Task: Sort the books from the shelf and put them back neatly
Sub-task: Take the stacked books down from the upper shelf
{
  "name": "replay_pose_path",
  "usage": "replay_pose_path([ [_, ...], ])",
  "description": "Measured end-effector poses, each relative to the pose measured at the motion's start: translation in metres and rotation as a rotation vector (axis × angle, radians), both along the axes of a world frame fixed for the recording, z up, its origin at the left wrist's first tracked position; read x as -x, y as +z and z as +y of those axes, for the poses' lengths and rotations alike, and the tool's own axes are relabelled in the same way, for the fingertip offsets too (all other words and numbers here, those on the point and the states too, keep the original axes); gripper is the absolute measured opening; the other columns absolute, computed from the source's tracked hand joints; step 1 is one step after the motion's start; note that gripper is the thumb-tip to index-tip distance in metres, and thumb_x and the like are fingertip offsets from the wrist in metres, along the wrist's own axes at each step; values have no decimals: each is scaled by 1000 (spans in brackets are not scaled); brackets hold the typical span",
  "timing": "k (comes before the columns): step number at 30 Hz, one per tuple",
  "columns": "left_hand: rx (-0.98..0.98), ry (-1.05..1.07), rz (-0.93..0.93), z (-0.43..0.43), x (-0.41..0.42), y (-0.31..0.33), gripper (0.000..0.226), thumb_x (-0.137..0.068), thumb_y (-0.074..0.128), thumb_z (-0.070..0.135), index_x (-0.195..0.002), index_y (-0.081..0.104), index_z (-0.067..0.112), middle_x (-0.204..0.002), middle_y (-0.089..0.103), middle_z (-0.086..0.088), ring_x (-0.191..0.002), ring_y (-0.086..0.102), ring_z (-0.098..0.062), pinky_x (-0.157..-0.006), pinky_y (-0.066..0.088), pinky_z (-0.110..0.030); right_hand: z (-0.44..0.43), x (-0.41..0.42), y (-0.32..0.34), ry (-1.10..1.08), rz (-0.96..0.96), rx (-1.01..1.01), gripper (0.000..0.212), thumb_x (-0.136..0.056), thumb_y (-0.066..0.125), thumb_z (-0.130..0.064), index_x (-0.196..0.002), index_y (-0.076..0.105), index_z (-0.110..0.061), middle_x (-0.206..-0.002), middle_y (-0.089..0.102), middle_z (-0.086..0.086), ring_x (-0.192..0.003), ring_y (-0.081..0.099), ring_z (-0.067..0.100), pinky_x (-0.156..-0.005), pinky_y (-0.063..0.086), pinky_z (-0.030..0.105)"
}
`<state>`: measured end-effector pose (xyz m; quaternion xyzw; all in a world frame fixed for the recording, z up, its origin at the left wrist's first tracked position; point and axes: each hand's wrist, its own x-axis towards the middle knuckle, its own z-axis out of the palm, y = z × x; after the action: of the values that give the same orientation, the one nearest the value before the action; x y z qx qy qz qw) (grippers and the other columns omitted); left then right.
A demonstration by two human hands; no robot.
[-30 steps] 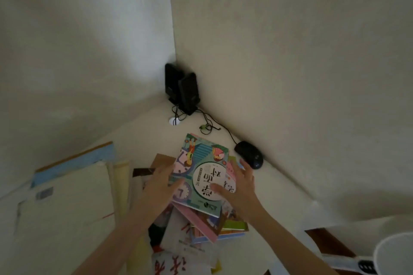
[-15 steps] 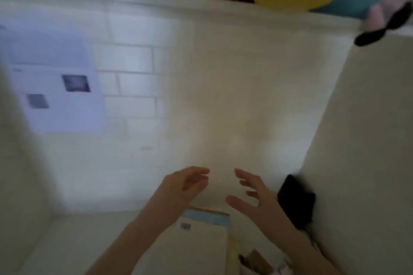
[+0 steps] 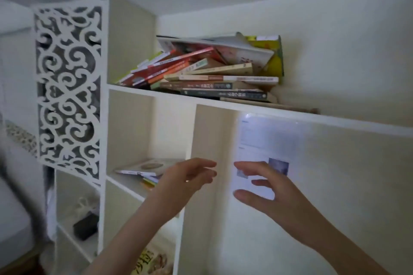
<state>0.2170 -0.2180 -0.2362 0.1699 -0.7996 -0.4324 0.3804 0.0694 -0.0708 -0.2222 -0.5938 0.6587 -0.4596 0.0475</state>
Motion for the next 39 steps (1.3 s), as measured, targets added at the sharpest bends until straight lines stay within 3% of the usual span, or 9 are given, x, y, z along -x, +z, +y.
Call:
replay_pose_path([
  [6, 165, 116, 81, -90, -46, 59, 23, -94, 56, 17, -99, 64, 38, -91, 74, 16, -87, 68, -2, -81, 56, -26, -94, -42, 83, 72, 268, 136, 37, -81, 71, -33, -112, 56, -47, -113, 48, -38, -109, 42, -14, -84, 36, 1],
  [11, 374, 152, 283, -129, -37, 129, 18, -87, 66, 20, -99, 67, 34, -90, 73, 9, -87, 69, -8, -87, 55, -36, -144, -47, 180, -274, 942, 429, 55, -80, 73, -28, -132, 53, -25, -126, 49, -10, -121, 30, 10, -94, 24, 22],
  [15, 723, 337, 460, -144, -13, 181, 36, -81, 72, 18, -116, 64, 23, -102, 68, 6, -98, 61, -11, -89, 50, -30, -169, -30, 237, -612, 1285, 138, 87, -76, 75, -45, -146, 31, -22, -143, 42, 3, -130, 33, 25, -103, 29, 38],
  [17, 965, 511, 433, -156, 3, 198, 50, -76, 76, 27, -124, 60, 24, -115, 61, -1, -113, 48, -24, -95, 38, -33, -177, -24, 249, -742, 1346, -63, 82, -72, 75, -53, -139, 41, -22, -124, 57, 5, -111, 50, 25, -83, 40, 36],
  [20, 1135, 638, 236, -176, 28, 213, 71, -71, 78, 37, -135, 50, 23, -132, 52, -6, -127, 37, -32, -103, 25, -41, -184, -20, 257, -807, 1402, -150, 52, -74, 74, -50, -112, 57, -20, -79, 53, -2, -75, 52, 18, -53, 27, 26],
  [27, 1243, 741, 96, -181, 42, 223, 51, -83, 64, 49, -127, 56, 25, -114, 66, -1, -101, 60, -24, -88, 38, -35, -184, -12, 256, -833, 1497, -49, 15, -89, 59, -29, -98, 63, -18, -66, 45, -3, -59, 44, 16, -60, 29, 28],
  [30, 1269, 724, 152, -175, 40, 222, 55, -83, 65, 50, -132, 53, 27, -114, 67, 0, -104, 62, -24, -96, 38, -36, -173, -12, 252, -859, 1525, -24, 17, -91, 57, -26, -103, 64, -16, -69, 46, -1, -61, 44, 18, -56, 25, 26],
  [35, 1398, 699, 302, -150, 35, 234, 40, -84, 67, 44, -118, 65, 24, -103, 70, -2, -88, 64, -28, -69, 42, -33, -131, -18, 252, -895, 1517, 35, 22, -93, 55, -29, -109, 65, -19, -70, 49, -2, -57, 43, 14, -48, 16, 23],
  [39, 1460, 606, 349, -122, 40, 237, 27, -84, 67, 29, -110, 69, 22, -104, 68, -5, -93, 60, -28, -64, 36, -32, -90, -16, 237, -877, 1415, 35, 31, -92, 57, -41, -112, 62, -17, -71, 46, -3, -49, 34, 6, -50, 22, 21],
])
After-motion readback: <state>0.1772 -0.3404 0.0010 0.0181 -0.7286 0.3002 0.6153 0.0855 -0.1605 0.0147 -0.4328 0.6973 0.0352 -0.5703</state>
